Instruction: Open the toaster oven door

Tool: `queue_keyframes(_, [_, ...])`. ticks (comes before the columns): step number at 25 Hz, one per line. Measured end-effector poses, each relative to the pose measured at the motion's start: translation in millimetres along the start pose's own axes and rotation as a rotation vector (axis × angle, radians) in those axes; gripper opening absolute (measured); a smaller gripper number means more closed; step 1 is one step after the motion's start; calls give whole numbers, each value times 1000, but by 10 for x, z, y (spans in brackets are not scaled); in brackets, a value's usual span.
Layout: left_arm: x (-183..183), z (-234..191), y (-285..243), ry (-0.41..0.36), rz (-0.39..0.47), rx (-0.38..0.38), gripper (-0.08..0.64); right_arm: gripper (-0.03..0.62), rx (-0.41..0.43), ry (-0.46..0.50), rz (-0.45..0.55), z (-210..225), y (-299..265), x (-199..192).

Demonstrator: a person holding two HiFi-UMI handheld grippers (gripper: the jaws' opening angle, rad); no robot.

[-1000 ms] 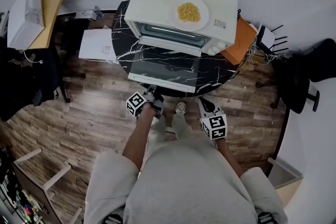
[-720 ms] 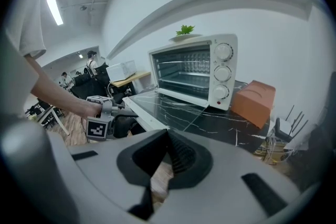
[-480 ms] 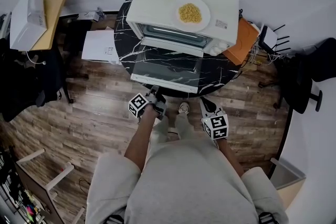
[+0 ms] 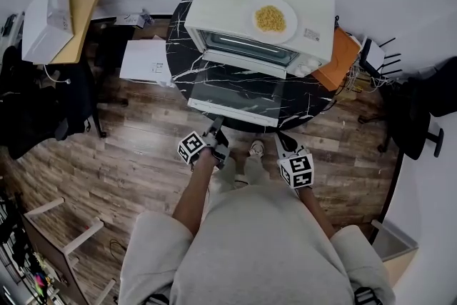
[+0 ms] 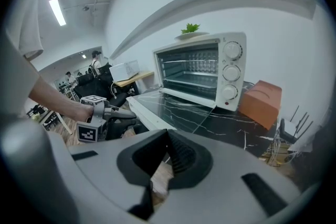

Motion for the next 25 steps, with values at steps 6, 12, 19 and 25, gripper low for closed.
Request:
queue_keyframes(6, [-30, 186, 127, -281, -123, 34, 79, 14, 18, -7, 10, -54, -82, 44])
queue_keyframes(12, [-3, 411, 227, -574, -195, 76, 37, 14, 32, -2, 24, -115, -143, 126])
queue_keyframes(19, [-28, 725, 283, -994, -254, 120, 11, 14, 17, -5, 37, -58, -161, 183])
queue_keyframes(25, [-105, 1077, 336, -1266, -243, 62, 11, 14, 0, -12, 59, -23, -143, 285])
Point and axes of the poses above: the fingertips, and each gripper's own axes: y backward along the fingers, z to its right, x out of its top, the point moved 6 cm from there along y, backward along the fingers, and after that the axes turned 5 degrees about y, right-handed, at the moved point
